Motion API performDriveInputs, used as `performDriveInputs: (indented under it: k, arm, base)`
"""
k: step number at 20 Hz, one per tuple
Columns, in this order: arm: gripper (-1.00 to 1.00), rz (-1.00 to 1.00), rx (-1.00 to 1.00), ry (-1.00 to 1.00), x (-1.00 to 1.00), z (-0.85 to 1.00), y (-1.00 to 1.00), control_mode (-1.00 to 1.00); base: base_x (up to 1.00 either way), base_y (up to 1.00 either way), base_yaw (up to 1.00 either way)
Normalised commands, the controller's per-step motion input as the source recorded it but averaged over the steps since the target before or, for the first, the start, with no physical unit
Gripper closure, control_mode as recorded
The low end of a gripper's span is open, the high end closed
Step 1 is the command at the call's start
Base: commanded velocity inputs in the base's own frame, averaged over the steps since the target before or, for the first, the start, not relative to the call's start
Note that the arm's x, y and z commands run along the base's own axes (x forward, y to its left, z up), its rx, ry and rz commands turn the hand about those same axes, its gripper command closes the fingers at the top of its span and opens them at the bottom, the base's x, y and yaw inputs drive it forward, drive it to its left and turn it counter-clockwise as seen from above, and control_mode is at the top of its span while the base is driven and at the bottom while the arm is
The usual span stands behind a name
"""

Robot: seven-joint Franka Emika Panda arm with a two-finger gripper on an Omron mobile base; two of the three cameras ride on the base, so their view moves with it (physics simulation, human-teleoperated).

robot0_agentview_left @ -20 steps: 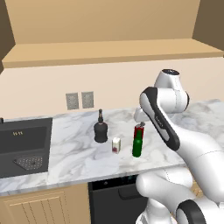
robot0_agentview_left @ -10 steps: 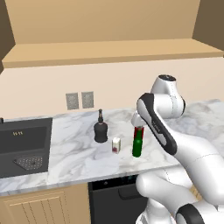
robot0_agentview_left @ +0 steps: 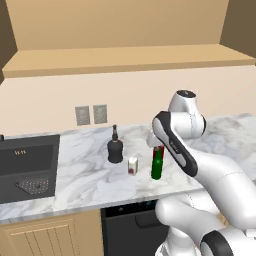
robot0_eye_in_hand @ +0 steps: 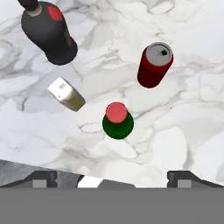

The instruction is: Sort all alcoholic drinks to one cabinet, and non-alcoholic drinks to the other.

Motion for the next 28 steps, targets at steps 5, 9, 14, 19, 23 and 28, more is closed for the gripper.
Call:
performDriveInputs:
  k: [5,9,14,19,23,28]
  arm:
    - [-1.00,-0.03,0.00,0.00,0.20,-0.15,0.00,-1.00]
    - [-1.00,-0.04,-0.03,0.00,0.16,-0.20,0.00,-1.00]
    - [-1.00,-0.02,-0.02,0.00,0.02,-0.29,0.05,-1.00]
    - [-1.00,-0.01,-0.02,0.00,0.00,-0.29,0.04,-1.00]
    - [-1.00,-0.02,-0.01,0.00,0.00,-0.24,0.02,-1.00]
    - [-1.00,-0.02,-0.01,0.00,0.00,-0.23,0.02,-1.00]
  base:
    - [0.00,0.00,0.00]
    - [0.00,0.00,0.00]
    - [0.00,0.00,0.00]
    - [0.00,0.00,0.00]
    - [0.00,0.00,0.00]
    - [0.00,0.00,0.00]
